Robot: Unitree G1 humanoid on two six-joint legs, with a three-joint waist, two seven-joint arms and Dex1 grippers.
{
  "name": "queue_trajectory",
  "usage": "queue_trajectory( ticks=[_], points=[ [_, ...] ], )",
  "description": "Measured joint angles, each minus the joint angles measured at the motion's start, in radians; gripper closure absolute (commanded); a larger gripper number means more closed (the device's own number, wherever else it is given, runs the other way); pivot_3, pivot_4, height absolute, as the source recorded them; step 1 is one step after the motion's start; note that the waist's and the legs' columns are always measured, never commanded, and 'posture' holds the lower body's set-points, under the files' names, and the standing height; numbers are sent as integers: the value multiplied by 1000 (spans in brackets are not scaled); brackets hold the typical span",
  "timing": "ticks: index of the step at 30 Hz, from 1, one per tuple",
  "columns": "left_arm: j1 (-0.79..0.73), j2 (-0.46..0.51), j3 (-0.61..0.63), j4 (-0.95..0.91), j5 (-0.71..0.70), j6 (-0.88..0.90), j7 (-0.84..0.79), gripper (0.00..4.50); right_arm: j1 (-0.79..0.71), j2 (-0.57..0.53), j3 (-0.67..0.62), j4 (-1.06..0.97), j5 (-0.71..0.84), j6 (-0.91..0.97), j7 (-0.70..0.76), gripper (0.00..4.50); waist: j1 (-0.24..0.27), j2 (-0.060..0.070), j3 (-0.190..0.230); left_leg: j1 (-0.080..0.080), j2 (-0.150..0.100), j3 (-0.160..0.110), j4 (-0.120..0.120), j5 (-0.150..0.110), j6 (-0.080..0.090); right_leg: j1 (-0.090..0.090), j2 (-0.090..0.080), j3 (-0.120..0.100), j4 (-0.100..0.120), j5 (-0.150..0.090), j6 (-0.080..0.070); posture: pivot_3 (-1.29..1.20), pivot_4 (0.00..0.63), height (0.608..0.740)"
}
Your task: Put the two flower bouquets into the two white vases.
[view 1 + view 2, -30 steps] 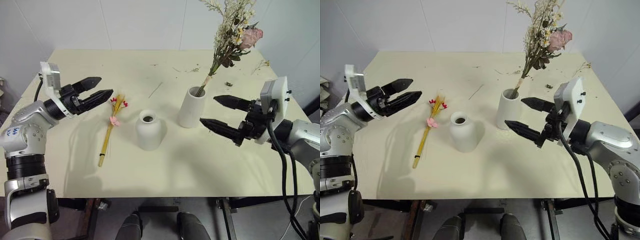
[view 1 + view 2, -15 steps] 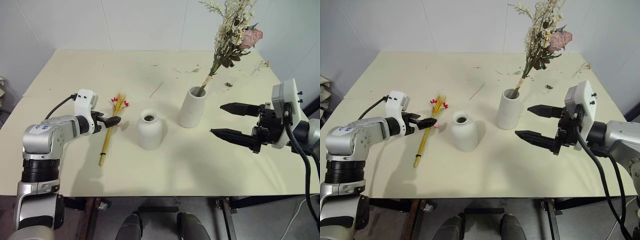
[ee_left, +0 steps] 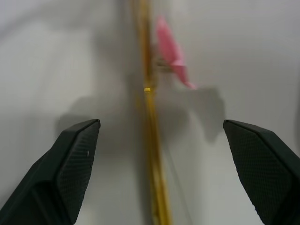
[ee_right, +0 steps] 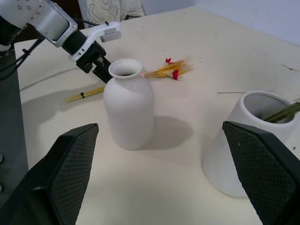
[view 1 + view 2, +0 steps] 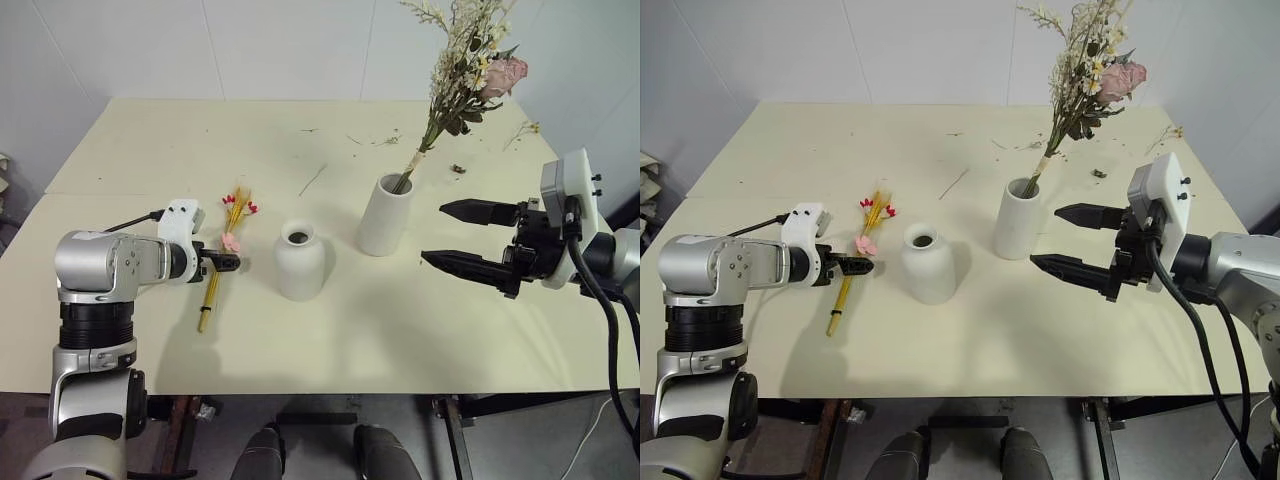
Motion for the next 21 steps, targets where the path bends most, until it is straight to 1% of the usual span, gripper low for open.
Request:
queue_trajectory(
  ticks=[7,12,21],
  points=[
    [0,-1,-16,48,26,-59,-16,2962,0,3,2,-1,0,0,-9,0,1,0,0,0,0,0,0,0,0,0,-1,0,0,0,0,0,150,740],
    [0,7,-49,59,28,-79,-48,4433,0,3,2,-2,0,1,-16,0,3,0,0,0,-1,0,0,0,0,0,-1,0,0,0,0,0,150,740],
    [0,0,-40,65,36,-89,-53,4473,1,3,2,-2,-1,1,-20,0,5,0,0,0,-1,0,1,0,0,1,-1,0,0,0,0,0,150,740]
  ],
)
